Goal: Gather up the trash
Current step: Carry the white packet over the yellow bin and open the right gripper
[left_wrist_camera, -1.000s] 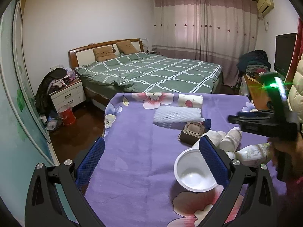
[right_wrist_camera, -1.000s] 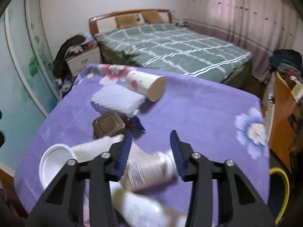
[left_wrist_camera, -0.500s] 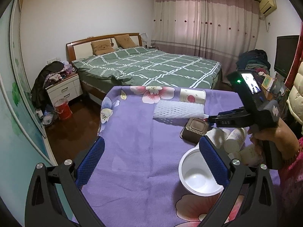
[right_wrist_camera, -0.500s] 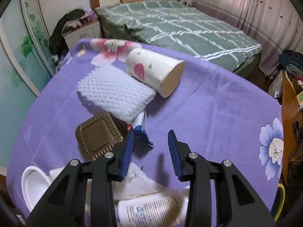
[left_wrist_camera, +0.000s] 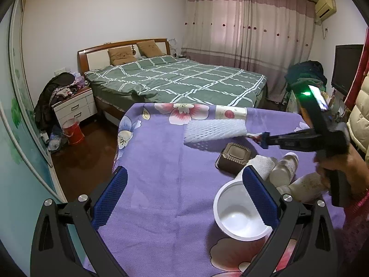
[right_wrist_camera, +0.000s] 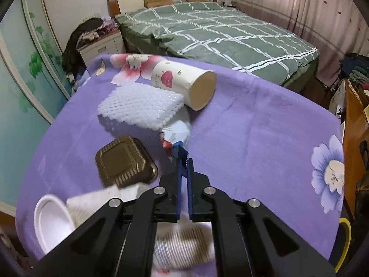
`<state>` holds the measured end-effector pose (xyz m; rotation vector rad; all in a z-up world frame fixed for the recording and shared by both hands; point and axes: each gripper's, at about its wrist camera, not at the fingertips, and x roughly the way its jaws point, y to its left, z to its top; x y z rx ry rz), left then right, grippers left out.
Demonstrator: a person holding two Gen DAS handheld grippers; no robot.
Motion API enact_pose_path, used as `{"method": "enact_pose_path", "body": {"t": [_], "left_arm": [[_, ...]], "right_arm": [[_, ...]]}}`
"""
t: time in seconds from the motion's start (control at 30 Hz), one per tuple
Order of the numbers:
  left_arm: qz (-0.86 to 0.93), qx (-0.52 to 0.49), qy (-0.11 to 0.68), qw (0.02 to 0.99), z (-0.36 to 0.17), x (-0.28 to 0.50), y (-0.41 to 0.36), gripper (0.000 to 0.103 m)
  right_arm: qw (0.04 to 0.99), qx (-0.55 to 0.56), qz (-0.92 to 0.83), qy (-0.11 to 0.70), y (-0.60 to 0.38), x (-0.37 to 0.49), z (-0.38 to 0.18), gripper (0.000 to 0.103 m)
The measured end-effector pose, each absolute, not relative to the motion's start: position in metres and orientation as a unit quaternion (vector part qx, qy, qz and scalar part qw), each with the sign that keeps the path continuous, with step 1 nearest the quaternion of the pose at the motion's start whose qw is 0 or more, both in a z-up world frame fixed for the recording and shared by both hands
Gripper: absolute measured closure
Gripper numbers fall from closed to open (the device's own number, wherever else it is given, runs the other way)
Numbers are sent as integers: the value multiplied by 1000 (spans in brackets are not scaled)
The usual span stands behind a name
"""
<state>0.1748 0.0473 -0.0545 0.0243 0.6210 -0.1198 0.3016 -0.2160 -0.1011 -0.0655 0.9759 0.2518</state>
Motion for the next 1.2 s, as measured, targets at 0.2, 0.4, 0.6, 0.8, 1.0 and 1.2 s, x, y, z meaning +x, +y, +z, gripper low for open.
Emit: {"method": "enact_pose_path", "body": {"t": [0.2,0.4,0.6,0.8,1.0,1.2], "left_arm": [[-72,17,303,950,-52,171,36,5],[-89,27,302,949,-48,166,19,5],[-107,34,299,948,-45,162,2,5],[-129,43,299,945,-44,158,-19,5],[-151,54,300,941,-45,154,-43,5],[-164,63,303,937,-48,150,-59,5]], "right_arm": [[887,-5,120,445,-245,258,-90,101],[903,34,115,412,-280,216,-73,101],[915,63,100,385,-314,179,-61,101],[925,81,63,365,-355,144,-53,101],[928,111,-11,354,-414,113,-58,101],[916,132,-101,364,-475,93,-79,101]]}}
